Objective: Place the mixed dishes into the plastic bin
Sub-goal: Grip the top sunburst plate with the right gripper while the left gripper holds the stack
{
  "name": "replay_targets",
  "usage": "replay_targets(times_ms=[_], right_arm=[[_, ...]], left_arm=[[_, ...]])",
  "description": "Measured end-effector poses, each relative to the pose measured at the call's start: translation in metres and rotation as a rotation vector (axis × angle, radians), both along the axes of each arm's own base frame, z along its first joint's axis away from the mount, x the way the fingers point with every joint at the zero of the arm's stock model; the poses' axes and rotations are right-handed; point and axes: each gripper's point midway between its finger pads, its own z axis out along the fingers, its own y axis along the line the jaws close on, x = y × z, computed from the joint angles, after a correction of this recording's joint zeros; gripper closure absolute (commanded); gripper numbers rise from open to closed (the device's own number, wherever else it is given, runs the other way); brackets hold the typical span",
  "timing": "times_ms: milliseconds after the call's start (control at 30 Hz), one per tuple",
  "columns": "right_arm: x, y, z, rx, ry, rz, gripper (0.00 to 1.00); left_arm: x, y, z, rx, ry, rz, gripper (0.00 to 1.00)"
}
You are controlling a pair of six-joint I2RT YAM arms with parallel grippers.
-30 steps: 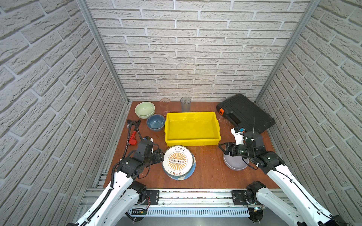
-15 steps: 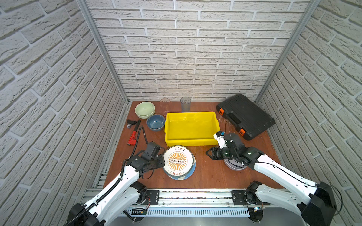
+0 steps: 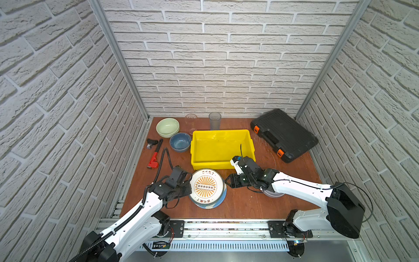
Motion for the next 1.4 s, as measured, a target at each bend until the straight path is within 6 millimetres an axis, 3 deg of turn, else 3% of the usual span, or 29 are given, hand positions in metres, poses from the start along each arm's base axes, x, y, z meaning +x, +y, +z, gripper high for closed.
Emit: replay_targets(times_ms=[367,1133,1400], right_arm=[[0.01,0.013,-0.014,0.032,0.025,-0.031,0.63],[0.013,0.033,-0.009,0.128,0.043,-0.019,0.71],[0.013,0.036,-0.011,0.142,0.058,-0.021,0.82]], left_arm=[[0.007,-0.004,0.001,-0.024,-0.033,0.009,0.93],[0.009,-0.013,-0.007,-0.047,-0.032,-0.011,0.95],[0.008,-0.017,-0.009,-0.059,-0.032,-0.024,0.96]])
